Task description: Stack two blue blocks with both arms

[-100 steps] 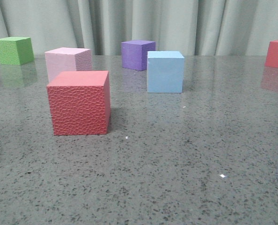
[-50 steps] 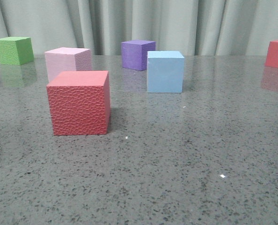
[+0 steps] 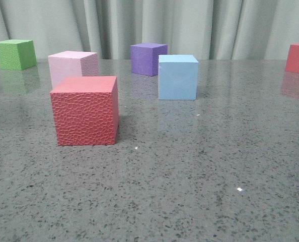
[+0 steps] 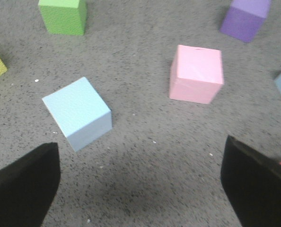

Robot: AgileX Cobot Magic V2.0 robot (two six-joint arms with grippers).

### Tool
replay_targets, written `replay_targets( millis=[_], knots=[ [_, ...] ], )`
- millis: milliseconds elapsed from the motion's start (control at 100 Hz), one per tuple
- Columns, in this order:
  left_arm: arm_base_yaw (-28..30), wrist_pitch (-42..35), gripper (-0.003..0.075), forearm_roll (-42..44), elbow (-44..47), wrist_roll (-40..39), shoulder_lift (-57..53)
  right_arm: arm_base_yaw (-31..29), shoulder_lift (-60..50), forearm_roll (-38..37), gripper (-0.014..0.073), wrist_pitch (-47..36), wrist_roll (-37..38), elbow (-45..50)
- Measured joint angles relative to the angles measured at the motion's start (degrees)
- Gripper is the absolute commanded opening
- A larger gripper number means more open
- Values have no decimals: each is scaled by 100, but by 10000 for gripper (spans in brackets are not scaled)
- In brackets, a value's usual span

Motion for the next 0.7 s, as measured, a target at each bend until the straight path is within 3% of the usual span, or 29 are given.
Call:
replay_targets(
  millis=[430, 700],
  knots=[
    [0, 58, 652, 958, -520, -1327, 1441, 0, 0, 47, 600, 0, 0, 0],
    [0, -137, 652, 1070, -545, -2087, 2012, 0, 0, 107, 600, 0, 0, 0]
  ],
)
